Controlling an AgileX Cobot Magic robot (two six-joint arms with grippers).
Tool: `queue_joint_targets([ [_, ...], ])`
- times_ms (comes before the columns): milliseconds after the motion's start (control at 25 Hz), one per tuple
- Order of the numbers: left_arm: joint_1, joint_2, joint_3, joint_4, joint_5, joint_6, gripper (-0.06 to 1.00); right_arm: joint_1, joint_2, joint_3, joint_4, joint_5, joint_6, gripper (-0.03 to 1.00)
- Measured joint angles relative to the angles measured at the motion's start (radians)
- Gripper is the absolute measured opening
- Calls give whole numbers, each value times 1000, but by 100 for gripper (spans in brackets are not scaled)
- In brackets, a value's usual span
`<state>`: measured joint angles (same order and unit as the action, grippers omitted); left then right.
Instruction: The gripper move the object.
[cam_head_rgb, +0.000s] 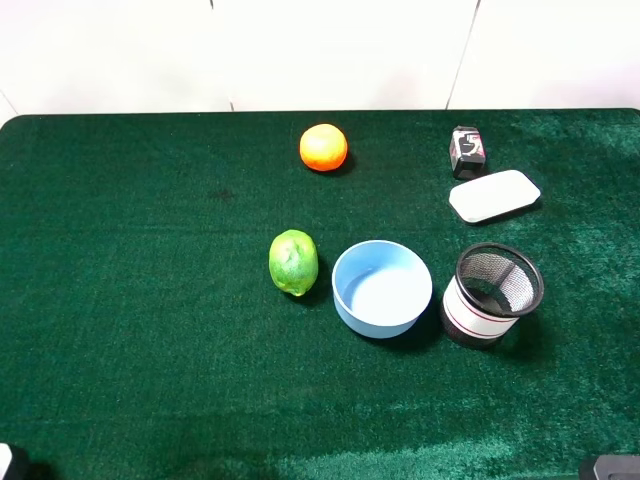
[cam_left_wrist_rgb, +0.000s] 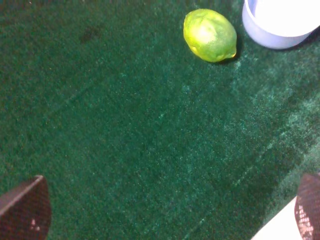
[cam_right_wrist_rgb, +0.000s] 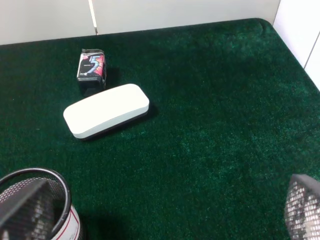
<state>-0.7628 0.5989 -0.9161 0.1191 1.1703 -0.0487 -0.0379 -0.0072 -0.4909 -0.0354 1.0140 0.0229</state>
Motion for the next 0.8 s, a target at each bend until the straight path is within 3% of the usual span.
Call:
queue_joint_targets([
  [240, 176, -195, 116, -45, 0, 4, 99, 0, 0, 0, 0, 0, 0, 70],
  [560, 470, -404, 249, -119, -38, 139, 99, 0, 0, 0, 0, 0, 0, 70],
  [800, 641, -502, 335, -190, -63, 165, 99, 0, 0, 0, 0, 0, 0, 70],
])
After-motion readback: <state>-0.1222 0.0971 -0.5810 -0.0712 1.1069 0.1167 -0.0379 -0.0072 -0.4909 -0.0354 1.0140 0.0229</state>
